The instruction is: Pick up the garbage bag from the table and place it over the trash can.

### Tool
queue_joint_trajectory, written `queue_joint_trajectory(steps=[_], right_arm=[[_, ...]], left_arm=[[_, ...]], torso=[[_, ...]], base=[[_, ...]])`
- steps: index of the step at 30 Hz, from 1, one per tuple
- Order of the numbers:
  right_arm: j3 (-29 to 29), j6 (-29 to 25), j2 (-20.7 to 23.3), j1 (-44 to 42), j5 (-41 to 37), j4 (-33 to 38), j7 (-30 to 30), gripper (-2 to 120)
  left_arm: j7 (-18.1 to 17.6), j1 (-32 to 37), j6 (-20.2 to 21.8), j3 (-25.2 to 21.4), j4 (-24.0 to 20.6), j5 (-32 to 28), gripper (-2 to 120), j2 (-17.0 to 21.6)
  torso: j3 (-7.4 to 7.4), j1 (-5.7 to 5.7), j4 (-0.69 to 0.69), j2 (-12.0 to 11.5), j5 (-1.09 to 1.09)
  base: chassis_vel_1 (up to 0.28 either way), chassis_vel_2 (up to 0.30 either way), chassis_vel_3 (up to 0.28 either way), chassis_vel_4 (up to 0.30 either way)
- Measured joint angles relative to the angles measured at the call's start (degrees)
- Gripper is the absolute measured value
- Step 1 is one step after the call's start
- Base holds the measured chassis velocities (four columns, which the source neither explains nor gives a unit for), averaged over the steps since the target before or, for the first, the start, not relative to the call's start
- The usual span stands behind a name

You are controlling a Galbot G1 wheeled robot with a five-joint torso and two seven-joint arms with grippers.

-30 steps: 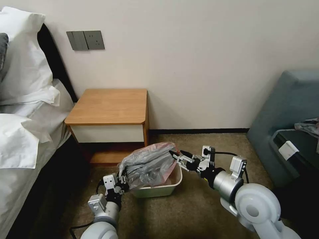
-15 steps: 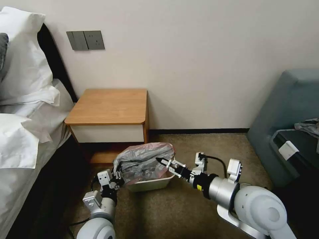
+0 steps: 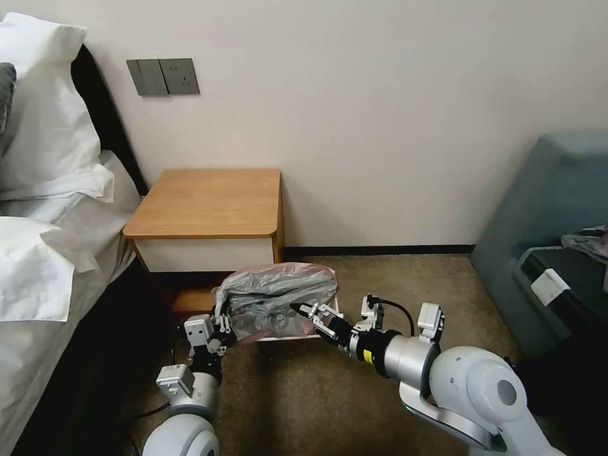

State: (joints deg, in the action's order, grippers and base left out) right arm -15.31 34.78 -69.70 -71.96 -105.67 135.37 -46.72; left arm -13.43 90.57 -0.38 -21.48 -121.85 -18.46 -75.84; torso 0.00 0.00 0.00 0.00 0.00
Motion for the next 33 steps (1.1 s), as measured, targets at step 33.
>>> queue_joint_trajectory(steps=[33], right_arm=[[4.2,-0.9,-0.5,1.4,8.5,-2.7,2.1,87]], left_arm=[[4.0,0.2,-4.5,-0.4,-0.7,3.8,6,-0.3]], torso=[[0.00,0.00,0.00,0.0,0.00]], base=[[0.000,0.000,0.000,0.000]])
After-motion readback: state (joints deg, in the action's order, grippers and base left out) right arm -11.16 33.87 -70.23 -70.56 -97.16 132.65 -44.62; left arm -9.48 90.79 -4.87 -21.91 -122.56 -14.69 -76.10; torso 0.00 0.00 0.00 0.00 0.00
